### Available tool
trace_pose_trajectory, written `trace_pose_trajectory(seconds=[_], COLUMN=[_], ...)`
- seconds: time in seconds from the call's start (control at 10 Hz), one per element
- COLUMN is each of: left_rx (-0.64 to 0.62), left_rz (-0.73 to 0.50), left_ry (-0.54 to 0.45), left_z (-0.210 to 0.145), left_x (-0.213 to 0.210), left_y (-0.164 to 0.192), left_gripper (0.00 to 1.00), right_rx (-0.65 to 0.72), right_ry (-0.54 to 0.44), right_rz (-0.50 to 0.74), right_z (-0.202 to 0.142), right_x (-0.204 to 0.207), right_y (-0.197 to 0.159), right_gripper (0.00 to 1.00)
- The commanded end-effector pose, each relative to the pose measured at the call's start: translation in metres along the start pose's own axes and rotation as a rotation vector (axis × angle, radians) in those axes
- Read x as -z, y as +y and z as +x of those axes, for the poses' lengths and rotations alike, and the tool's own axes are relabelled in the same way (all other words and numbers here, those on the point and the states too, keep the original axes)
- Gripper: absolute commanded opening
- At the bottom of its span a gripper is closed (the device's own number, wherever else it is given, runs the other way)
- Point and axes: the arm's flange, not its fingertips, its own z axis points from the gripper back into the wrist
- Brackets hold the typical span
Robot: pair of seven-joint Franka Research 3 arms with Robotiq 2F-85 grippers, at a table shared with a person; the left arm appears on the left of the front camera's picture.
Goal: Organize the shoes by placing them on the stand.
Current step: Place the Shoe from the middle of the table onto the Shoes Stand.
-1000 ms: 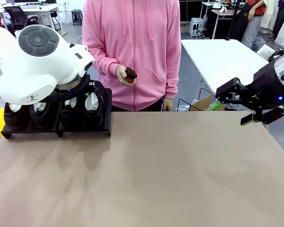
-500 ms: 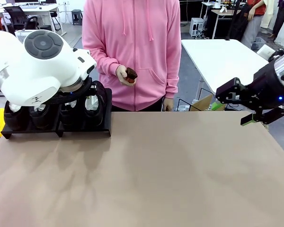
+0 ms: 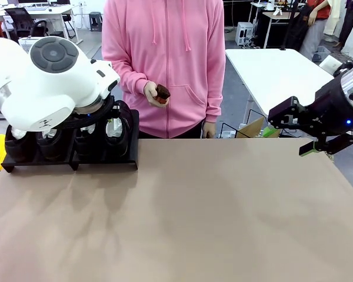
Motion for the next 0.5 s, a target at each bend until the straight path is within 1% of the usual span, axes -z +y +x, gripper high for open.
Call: trace_pose_trajectory(seconds=[0.0, 0.4], left_rx=[-0.001, -0.001], left_rz=[-0.001, -0.001], left_ry=[-0.008, -0.008], left_z=[0.0035, 0.0035], left_x=[-0.0025, -0.0025], left_y=[0.0000, 0.0000], left_gripper=[0.48, 0.48], right_rx=[-0.019, -0.019], right_ry=[0.003, 0.003], right_rz=[0.006, 0.006], right_z=[0.0027, 0.0027], right_x=[-0.0006, -0.0006], right_y=[-0.0019, -0.0019], right_gripper=[1.00, 1.00])
